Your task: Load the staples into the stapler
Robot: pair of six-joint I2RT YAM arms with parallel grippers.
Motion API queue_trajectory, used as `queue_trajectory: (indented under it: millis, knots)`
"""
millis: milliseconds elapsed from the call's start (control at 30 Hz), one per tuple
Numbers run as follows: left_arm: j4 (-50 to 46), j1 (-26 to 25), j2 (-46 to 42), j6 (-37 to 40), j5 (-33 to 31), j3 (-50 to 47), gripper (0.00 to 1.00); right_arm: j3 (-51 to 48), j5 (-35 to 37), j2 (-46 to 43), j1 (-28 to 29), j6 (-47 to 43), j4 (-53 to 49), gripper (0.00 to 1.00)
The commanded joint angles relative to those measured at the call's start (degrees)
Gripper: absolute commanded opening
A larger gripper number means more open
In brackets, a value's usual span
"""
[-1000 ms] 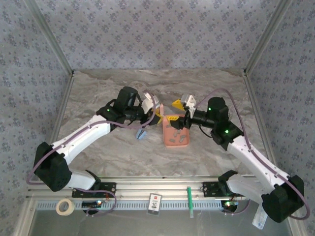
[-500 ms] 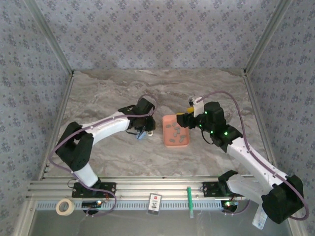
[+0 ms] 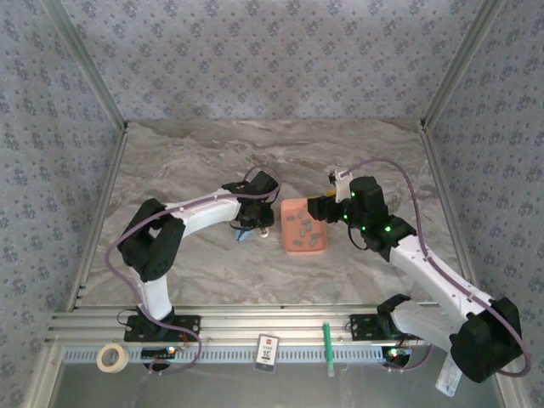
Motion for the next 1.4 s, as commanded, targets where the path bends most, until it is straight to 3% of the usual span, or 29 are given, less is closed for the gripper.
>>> queue_trajectory:
  millis: [0,400,733,1100,1367]
  knots:
    - [-2.13,-0.67,1.42,-1.09,-1.11,2.20,0.09,-0.47,0.12,0.38,-0.51,0.74,-0.22,0.66]
    - [-4.43,-0.89,3.94,-0.57,-0.30,2.60,0.18,-0.46,-0.58,0.70,-1.27,0.28,-0.14,0.66]
    - [-5.35,-0.83,2.65,-0.38,0.73,3.04,0.43,0.22,-1.20,1.20,-1.48,0.21,0.00,0.66]
    - [-9.46,-0.83,-6.26,0.77,-1.53,4.20,0.45,1.37,-2.44,1.22,-1.58,-0.49,-0.85,0.66]
    - [-12.33,2.04,-13.25,6.79,-0.70,-0.33,0.50,1.82,-3.99,2.49,-1.38,-0.73,-0.67,0.66]
